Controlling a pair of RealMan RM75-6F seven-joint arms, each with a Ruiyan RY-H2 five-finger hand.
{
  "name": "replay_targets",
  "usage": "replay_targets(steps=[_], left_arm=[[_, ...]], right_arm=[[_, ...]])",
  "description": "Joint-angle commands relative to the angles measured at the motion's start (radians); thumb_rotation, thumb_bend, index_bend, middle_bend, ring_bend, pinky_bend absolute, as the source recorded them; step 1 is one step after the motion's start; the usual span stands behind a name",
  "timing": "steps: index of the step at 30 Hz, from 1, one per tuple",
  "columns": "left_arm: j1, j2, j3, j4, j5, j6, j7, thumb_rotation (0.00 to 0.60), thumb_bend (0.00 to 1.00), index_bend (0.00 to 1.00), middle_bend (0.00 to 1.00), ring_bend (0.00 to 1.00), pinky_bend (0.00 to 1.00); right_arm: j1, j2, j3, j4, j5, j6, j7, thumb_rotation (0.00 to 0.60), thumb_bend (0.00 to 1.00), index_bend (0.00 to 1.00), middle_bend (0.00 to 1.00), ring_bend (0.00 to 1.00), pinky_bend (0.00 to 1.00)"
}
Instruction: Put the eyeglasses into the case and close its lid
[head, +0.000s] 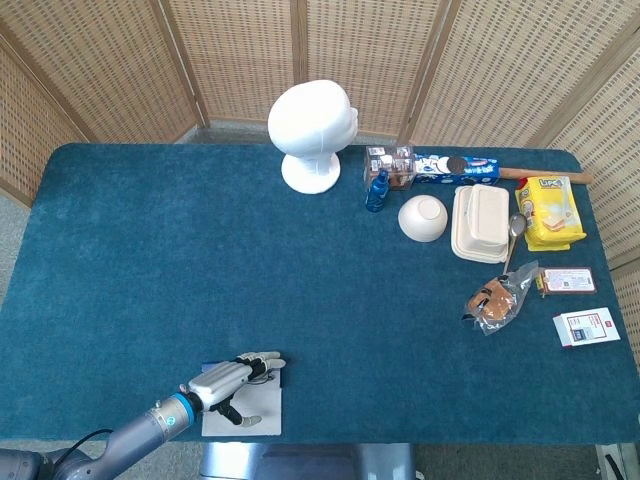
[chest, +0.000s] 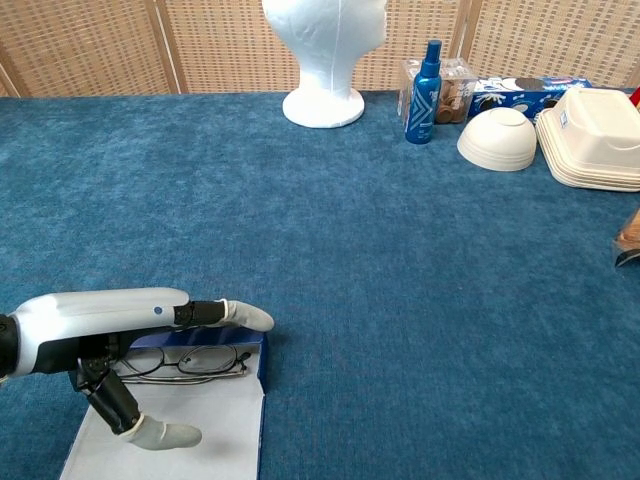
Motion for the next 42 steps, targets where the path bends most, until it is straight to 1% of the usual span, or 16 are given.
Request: replay_targets(steps=[1,8,13,25,37,38,40,42], left_arm=[[0.002,-0.001,0.002,-0.002,0.005,0.000,-0.001,0.562,0.27,0.07,0.00,0.00,0.02],[0.010,-0.005,0.011,-0.013,0.017,0.001,0.000,0.562,0.27,0.07,0.00,0.00,0.02],[0.024,-0.007,0.027,-0.025,0.021,0.018,0.015,0.559,0.27,0.07,0.00,0.00,0.02],[0.049,0.002,0.045,-0.043,0.022,0.052,0.039,0.559,0.27,0.07,0.00,0.00,0.02],[0.070,0.002,0.051,-0.040,0.031,0.068,0.037,0.561,0.27,0.07,0.00,0.00,0.01],[0.073,0.001,0.050,-0.038,0.034,0.073,0.038,0.557,0.27,0.06,0.00,0.00,0.01],[0.089,-0.009,0.046,-0.022,0.051,0.120,0.066,0.556,0.27,0.06,0.00,0.00,0.00],[0.117,-0.030,0.043,-0.002,0.075,0.197,0.121,0.557,0.27,0.06,0.00,0.00,0.00]], right_arm=[[0.000,0.000,0.000,0.001,0.001,0.000,0.002,0.502,0.24,0.00,0.16,0.00,0.18],[-0.001,-0.001,0.000,0.005,0.002,-0.002,0.006,0.504,0.24,0.00,0.16,0.00,0.18],[-0.001,-0.001,0.000,0.012,0.002,-0.002,0.014,0.508,0.24,0.00,0.17,0.00,0.18],[0.004,-0.002,-0.001,0.015,-0.003,-0.005,0.018,0.501,0.24,0.00,0.16,0.00,0.18],[0.003,-0.002,-0.002,0.020,-0.002,-0.007,0.024,0.505,0.24,0.00,0.17,0.00,0.18],[0.003,-0.002,-0.003,0.020,-0.002,-0.007,0.024,0.505,0.24,0.00,0.17,0.00,0.18],[0.005,-0.003,-0.004,0.021,-0.004,-0.009,0.024,0.504,0.24,0.00,0.17,0.00,0.18],[0.006,-0.003,-0.004,0.021,-0.006,-0.009,0.024,0.503,0.24,0.00,0.17,0.00,0.18]])
